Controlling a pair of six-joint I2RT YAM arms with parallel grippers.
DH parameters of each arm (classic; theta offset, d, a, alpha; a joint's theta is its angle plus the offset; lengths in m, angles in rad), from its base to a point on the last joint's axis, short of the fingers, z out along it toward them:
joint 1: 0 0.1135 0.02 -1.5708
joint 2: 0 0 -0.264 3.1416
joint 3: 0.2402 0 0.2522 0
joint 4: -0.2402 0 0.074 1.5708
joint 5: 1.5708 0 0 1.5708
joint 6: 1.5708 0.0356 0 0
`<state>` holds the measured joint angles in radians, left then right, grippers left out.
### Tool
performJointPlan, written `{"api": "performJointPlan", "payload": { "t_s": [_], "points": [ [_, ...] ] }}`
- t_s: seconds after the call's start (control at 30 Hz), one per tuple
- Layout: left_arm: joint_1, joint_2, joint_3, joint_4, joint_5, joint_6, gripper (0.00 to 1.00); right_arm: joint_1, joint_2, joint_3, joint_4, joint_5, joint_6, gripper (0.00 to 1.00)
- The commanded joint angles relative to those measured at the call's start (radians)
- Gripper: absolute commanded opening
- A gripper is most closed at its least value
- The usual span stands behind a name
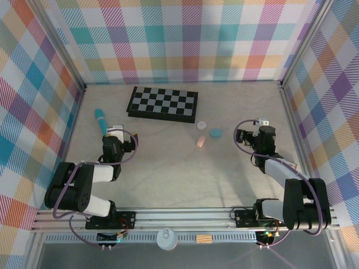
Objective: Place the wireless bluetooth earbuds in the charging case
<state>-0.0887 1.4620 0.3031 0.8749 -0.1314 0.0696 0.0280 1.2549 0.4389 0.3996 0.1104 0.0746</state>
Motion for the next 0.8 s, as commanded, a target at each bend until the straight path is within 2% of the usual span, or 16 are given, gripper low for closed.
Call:
{"api": "performJointPlan", "payload": {
  "t_s": [0.0, 0.1, 0.23, 0.3, 0.33, 0.43, 0.77],
  "points": [
    [0.015, 0.038, -0.011, 0.148, 0.044, -0.034, 1.00, -0.009, 0.032, -0.001, 0.132, -0.094, -0.010, 0.99],
    [0.015, 0.036, -0.018, 0.151, 0.055, -0.029, 1.00, -0.009, 0.025, -0.016, 0.166, -0.122, -0.035, 0.99],
    [0.018, 0.129, -0.010, 0.235, 0.046, -0.032, 1.00, -0.023, 0.081, -0.045, 0.285, -0.152, -0.060, 0.99],
    [0.020, 0.103, 0.019, 0.135, 0.043, -0.035, 1.00, -0.024, 0.138, -0.034, 0.317, -0.156, -0.068, 0.99],
    [0.020, 0.116, 0.032, 0.136, 0.033, -0.039, 1.00, -0.024, 0.172, -0.028, 0.340, -0.158, -0.070, 0.99],
    [0.020, 0.117, 0.117, -0.031, 0.010, -0.046, 1.00, -0.030, 0.261, 0.006, 0.352, -0.183, -0.072, 0.99],
    [0.016, 0.118, 0.114, -0.025, 0.020, -0.039, 1.00, -0.045, 0.280, -0.016, 0.407, -0.179, -0.055, 0.99]
  ]
}}
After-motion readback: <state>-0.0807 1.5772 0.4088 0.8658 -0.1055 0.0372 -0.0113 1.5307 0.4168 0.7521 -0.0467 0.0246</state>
